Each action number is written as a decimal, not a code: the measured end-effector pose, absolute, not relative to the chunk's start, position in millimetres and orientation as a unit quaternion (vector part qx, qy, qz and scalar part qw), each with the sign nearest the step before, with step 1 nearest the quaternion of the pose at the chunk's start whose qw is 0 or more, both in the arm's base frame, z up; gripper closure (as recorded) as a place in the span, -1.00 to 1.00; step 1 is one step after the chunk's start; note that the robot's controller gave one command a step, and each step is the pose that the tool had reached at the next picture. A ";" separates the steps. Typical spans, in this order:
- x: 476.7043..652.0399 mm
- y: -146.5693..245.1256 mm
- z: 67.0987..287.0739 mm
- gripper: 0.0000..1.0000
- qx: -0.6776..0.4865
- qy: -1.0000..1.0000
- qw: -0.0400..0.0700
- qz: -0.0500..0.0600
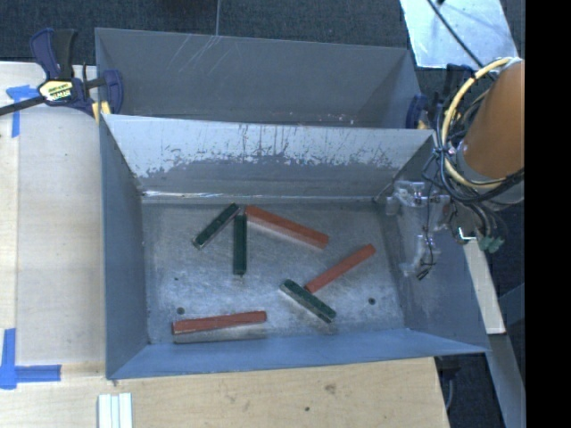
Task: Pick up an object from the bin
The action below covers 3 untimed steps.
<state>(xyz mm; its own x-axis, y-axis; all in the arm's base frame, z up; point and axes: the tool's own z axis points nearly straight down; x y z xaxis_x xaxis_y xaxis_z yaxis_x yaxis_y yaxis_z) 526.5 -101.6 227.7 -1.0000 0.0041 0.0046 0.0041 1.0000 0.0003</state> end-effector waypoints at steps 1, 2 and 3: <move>529.5 -147.5 76.6 -1.00 0.104 -0.995 0.001 0.000; 560.6 -118.6 147.0 -1.00 0.189 -0.982 -0.005 0.001; 547.9 -77.8 69.5 -1.00 0.288 -0.958 -0.001 0.000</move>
Offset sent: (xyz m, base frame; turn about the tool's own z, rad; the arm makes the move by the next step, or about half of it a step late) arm 0.0035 -0.0447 -0.1478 -0.2156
